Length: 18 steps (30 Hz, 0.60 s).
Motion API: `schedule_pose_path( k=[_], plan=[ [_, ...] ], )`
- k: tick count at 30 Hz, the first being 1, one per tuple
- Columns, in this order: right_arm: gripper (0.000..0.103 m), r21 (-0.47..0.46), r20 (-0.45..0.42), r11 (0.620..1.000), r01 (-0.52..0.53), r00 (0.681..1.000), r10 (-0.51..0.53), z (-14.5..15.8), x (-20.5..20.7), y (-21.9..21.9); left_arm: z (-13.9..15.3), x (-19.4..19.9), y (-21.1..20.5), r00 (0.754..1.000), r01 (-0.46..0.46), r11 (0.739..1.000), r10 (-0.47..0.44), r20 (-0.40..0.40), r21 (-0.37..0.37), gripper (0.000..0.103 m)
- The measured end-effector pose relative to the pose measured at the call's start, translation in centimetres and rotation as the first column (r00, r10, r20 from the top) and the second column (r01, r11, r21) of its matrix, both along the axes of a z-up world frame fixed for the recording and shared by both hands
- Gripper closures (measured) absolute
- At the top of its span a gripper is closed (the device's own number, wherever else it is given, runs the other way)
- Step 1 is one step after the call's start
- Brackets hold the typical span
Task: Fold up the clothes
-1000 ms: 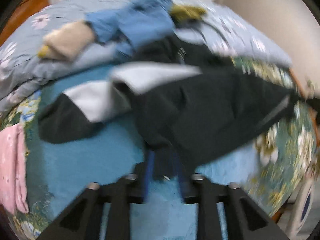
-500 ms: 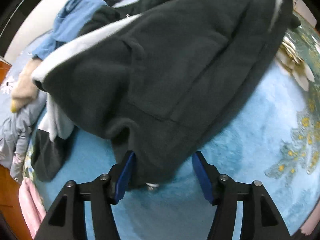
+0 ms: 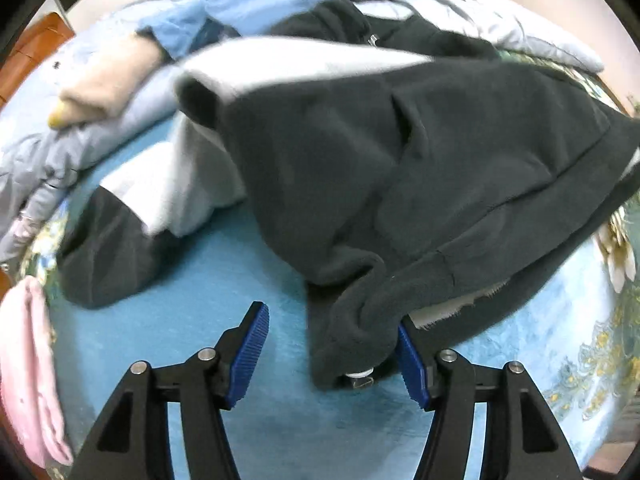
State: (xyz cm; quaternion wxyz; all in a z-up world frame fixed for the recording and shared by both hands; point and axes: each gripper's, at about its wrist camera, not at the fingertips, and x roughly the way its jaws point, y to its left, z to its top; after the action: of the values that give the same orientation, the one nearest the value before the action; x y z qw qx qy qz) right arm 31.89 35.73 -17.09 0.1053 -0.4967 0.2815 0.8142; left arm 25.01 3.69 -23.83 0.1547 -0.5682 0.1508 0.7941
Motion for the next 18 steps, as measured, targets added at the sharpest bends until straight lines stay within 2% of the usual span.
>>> schedule_pose_path(
  k=[2, 3, 6, 8, 9, 12, 15, 16, 18],
  plan=[
    [0.096, -0.004, 0.010, 1.000, 0.008, 1.000, -0.008, -0.6, -0.1, 0.2, -0.7, 0.6, 1.0, 0.999, 0.028, 0.998, -0.029, -0.018, -0.054, 0.038],
    [0.096, -0.001, 0.020, 1.000, 0.009, 1.000, -0.009, -0.9, -0.1, 0.2, -0.8, 0.7, 1.3, 0.999, 0.027, 0.998, -0.028, -0.024, -0.056, 0.038],
    [0.096, -0.003, 0.025, 1.000, 0.019, 0.999, -0.019, -1.1, -0.1, 0.3, 0.1, 0.5, 1.1, 0.999, -0.034, 0.999, 0.035, -0.019, 0.017, 0.047],
    [0.096, -0.005, 0.026, 1.000, 0.027, 0.999, -0.027, -1.0, 0.0, 0.4, 1.1, 0.0, 0.4, 0.995, -0.100, 0.992, 0.101, -0.004, 0.077, 0.062],
    [0.096, -0.002, 0.022, 1.000, 0.028, 0.999, -0.028, -0.8, 0.0, 0.4, 1.8, -0.2, 0.1, 0.992, -0.129, 0.987, 0.130, -0.002, 0.101, 0.064],
    [0.096, 0.029, -0.012, 0.999, 0.017, 1.000, -0.016, 1.1, 0.0, -0.1, 4.3, -1.0, -1.1, 0.977, -0.208, 0.965, 0.212, -0.007, 0.158, 0.082],
    [0.097, 0.067, -0.059, 0.998, -0.011, 0.998, 0.015, 3.9, 0.0, -0.8, 8.4, -1.6, -4.2, 0.954, -0.289, 0.926, 0.300, -0.012, 0.243, 0.090],
    [0.097, 0.083, -0.076, 0.996, -0.026, 0.997, 0.032, 5.1, 0.1, -1.1, 10.0, -1.7, -5.1, 0.946, -0.306, 0.915, 0.324, -0.026, 0.264, 0.101],
    [0.097, 0.100, -0.106, 0.993, -0.056, 0.992, 0.067, 7.2, 0.3, -1.7, 13.1, -1.4, -5.8, 0.929, -0.333, 0.894, 0.365, -0.055, 0.300, 0.101]
  ],
)
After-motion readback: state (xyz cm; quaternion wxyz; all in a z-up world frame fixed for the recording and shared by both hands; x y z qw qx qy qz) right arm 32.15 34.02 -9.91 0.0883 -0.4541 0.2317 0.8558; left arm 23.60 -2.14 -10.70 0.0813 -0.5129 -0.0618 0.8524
